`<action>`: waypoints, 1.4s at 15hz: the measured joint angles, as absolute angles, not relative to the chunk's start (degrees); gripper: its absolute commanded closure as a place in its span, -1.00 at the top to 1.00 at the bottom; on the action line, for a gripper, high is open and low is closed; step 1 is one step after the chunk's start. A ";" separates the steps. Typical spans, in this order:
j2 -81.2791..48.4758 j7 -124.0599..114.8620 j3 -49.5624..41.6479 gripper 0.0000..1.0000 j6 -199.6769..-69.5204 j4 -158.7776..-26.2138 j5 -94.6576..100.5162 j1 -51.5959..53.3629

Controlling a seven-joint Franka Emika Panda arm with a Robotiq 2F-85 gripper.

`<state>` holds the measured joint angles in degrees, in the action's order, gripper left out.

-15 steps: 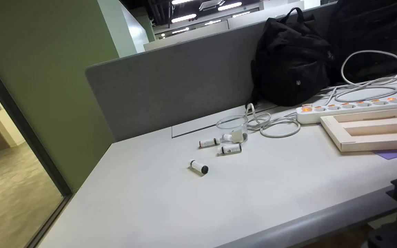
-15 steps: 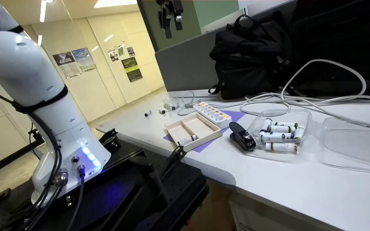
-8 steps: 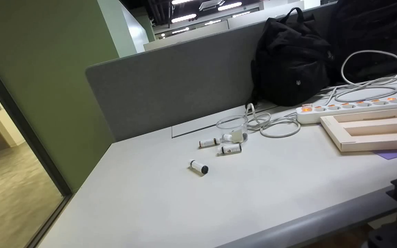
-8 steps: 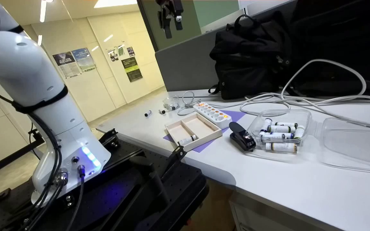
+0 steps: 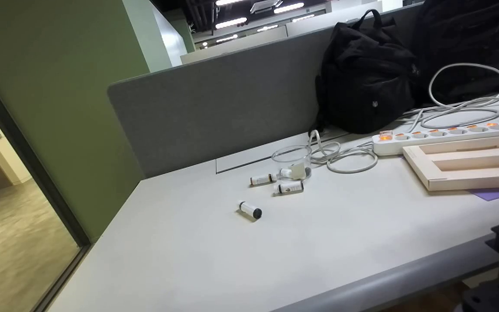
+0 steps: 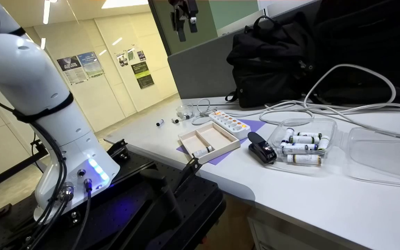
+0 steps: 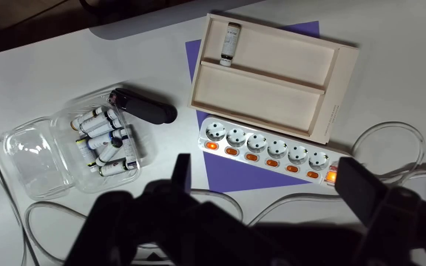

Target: Turn on the third switch on the extension cord

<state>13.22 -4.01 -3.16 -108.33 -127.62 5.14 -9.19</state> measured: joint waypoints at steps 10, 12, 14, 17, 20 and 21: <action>1.44 2.77 -6.84 -0.23 -127.72 -128.24 -11.12 -9.12; -3.37 7.95 -7.48 -0.50 -129.69 -127.08 -18.07 -9.26; -8.61 11.79 -7.46 -0.76 -129.73 -124.58 -23.22 -9.69; -16.03 12.74 -7.04 -1.00 -129.91 -120.32 -24.48 -9.98; -21.45 12.53 -6.85 -0.98 -129.83 -116.29 -22.83 -10.25; -22.57 11.35 -7.09 -0.98 -128.36 -115.09 -20.63 -10.30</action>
